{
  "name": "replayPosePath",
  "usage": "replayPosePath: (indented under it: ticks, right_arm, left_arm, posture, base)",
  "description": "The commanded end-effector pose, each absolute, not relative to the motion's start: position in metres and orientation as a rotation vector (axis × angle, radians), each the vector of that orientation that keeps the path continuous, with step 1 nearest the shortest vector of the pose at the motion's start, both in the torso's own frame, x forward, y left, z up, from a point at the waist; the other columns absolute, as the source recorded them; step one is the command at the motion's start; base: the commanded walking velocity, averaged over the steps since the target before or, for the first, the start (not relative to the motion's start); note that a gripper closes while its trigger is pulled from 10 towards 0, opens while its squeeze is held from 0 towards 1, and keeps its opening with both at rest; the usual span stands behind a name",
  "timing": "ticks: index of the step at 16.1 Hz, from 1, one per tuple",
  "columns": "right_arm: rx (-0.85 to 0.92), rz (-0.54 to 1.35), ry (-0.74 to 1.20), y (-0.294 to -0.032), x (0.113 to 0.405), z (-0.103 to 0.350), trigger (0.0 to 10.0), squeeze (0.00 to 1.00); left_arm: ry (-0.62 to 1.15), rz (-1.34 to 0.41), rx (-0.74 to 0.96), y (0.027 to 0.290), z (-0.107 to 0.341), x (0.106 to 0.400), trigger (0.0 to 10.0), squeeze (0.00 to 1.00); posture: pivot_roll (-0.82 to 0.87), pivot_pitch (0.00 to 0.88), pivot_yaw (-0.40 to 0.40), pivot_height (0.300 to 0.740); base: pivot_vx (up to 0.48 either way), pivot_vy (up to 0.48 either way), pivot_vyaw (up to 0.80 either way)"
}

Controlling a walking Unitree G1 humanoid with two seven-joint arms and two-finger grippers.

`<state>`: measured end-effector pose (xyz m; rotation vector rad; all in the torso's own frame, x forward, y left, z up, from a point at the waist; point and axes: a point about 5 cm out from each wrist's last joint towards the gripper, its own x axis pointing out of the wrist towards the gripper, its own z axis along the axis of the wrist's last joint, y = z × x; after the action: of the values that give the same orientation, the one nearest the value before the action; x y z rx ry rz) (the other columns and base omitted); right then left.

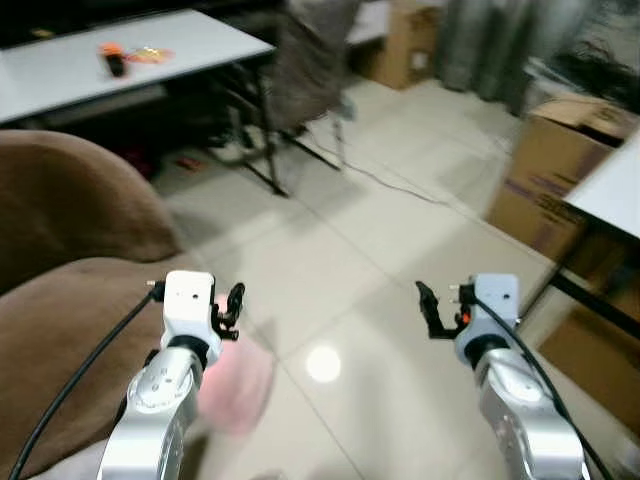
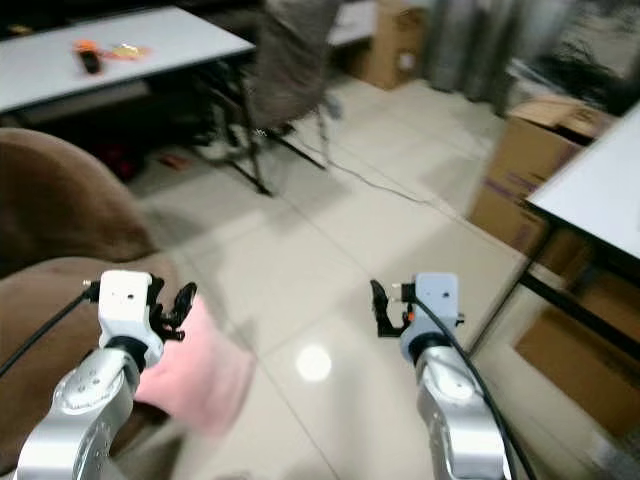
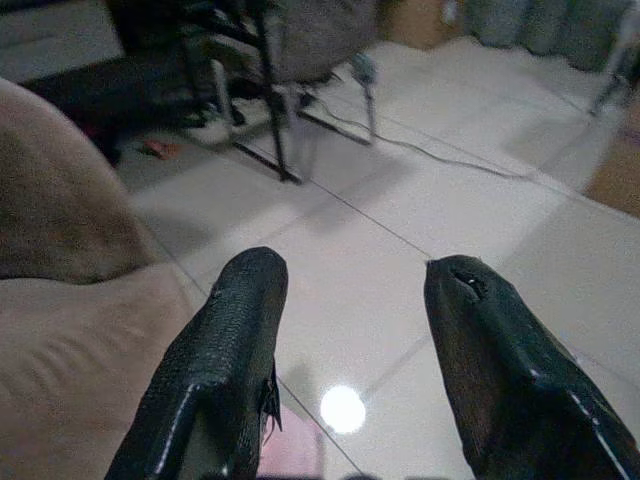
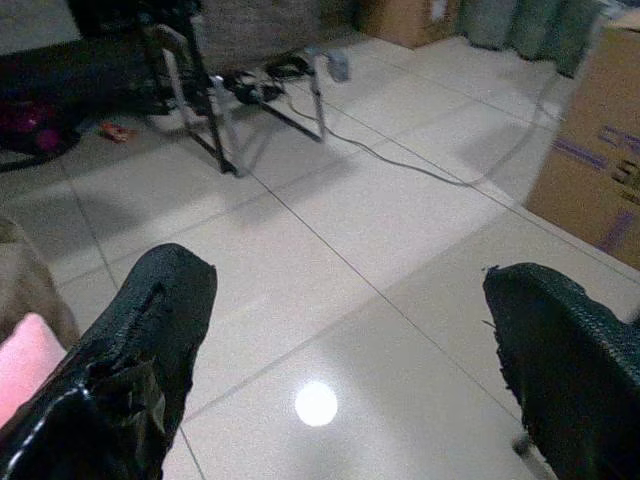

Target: Move the pillow to the sofa from floor

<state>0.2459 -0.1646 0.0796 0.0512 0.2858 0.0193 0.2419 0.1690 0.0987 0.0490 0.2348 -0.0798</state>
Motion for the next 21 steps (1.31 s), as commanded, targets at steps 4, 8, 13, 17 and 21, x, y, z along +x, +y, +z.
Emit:
replayPosePath:
  ticks: [4, 8, 13, 17, 21]
  right_arm:
    - [0.025, 0.056, 0.233, -0.160, 0.250, 0.086, 10.0, 1.00]
    - [-0.014, 0.004, 0.226, -0.169, 0.250, 0.088, 10.0, 1.00]
    - [-0.047, 0.030, 0.215, -0.166, 0.255, 0.089, 10.0, 1.00]
    - [-0.026, 0.032, 0.232, -0.165, 0.254, 0.087, 10.0, 1.00]
    - [-0.009, 0.030, 0.223, -0.163, 0.251, 0.088, 10.0, 1.00]
  left_arm:
    - [0.238, -0.055, 0.051, 0.172, 0.097, 0.238, 10.0, 0.00]
    - [0.234, -0.044, 0.098, 0.177, 0.096, 0.234, 10.0, 0.00]
    - [0.236, -0.028, 0.109, 0.177, 0.095, 0.227, 10.0, 0.00]
    - [0.233, -0.034, 0.121, 0.178, 0.096, 0.224, 10.0, 0.00]
    - [0.213, -0.045, 0.067, 0.177, 0.100, 0.224, 10.0, 0.00]
  posture:
    - [-0.08, 0.000, 0.006, 0.740]
    - [-0.07, 0.000, -0.011, 0.740]
    - [-0.04, 0.000, -0.044, 0.740]
    - [-0.03, 0.000, -0.045, 0.740]
    - [-0.03, 0.000, -0.039, 0.740]
  base:
    - [0.000, 0.000, 0.20]
    - [0.000, 0.000, 0.51]
    - [0.000, 0.000, 0.80]
    - [0.000, 0.000, 0.80]
    - [0.000, 0.000, 0.40]
